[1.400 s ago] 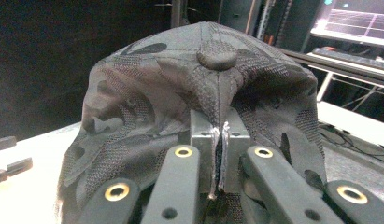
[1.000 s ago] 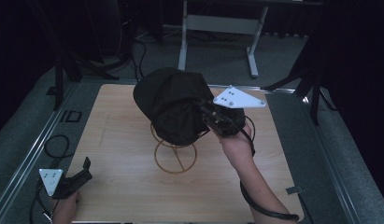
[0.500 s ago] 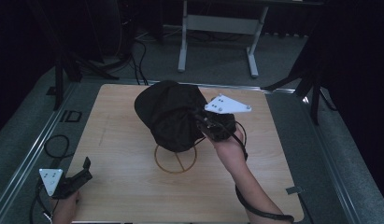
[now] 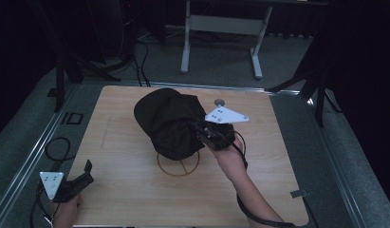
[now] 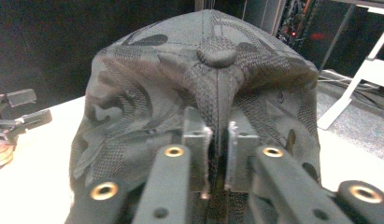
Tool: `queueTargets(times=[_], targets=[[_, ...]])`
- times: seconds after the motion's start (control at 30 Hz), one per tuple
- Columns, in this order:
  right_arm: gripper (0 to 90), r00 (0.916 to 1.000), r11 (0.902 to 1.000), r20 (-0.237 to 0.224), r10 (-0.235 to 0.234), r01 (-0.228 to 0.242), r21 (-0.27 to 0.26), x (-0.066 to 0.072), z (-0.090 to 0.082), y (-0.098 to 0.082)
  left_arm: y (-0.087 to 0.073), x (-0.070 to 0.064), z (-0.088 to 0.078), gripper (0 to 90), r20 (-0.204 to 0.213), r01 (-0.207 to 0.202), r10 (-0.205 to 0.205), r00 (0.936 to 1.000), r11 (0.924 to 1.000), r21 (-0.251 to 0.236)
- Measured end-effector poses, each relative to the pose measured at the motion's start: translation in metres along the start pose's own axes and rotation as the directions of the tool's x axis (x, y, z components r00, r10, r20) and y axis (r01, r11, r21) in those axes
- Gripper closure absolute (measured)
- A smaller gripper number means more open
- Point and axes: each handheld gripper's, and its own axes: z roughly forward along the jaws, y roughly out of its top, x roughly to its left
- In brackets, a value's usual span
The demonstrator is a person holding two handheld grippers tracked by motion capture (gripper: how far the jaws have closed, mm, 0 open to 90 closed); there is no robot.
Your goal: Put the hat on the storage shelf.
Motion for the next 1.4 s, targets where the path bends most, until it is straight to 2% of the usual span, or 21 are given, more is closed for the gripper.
queueTargets(times=[0.27, 0.4, 0.57, 0.83, 1.17, 1.4], targets=[[68.0, 0.9994, 0.9994, -0.009, 0.034, -0.034, -0.011, -0.003, 0.001, -0.005, 0.0, 0.0, 0.0, 0.6, 0.0, -0.002, 0.002, 1.0, 1.0, 0.0], [63.6, 0.9955, 0.9965, -0.051, 0.08, -0.081, -0.02, -0.01, -0.001, -0.008, 0.0, 0.0, 0.0, 0.6, 0.002, -0.003, 0.003, 1.0, 1.0, 0.001], [59.0, 0.9951, 0.9964, -0.055, 0.083, -0.084, -0.016, -0.011, -0.002, -0.009, 0.0, 0.0, 0.0, 0.6, 0.001, -0.001, 0.001, 1.0, 1.0, 0.0], [58.0, 0.9949, 0.9966, -0.06, 0.081, -0.082, -0.01, -0.012, -0.003, -0.01, 0.0, 0.0, 0.0, 0.6, 0.0, -0.003, 0.003, 1.0, 1.0, 0.0], [43.7, 0.9958, 0.9975, -0.065, 0.064, -0.066, -0.025, -0.015, -0.009, -0.001, 0.0, 0.0, 0.0, 0.6, 0.0, 0.001, -0.001, 1.0, 1.0, -0.001], [42.3, 0.9968, 0.9973, -0.049, 0.064, -0.066, -0.033, -0.02, -0.015, 0.002, 0.0, 0.0, 0.0, 0.6, 0.0, 0.001, -0.001, 1.0, 1.0, -0.001]])
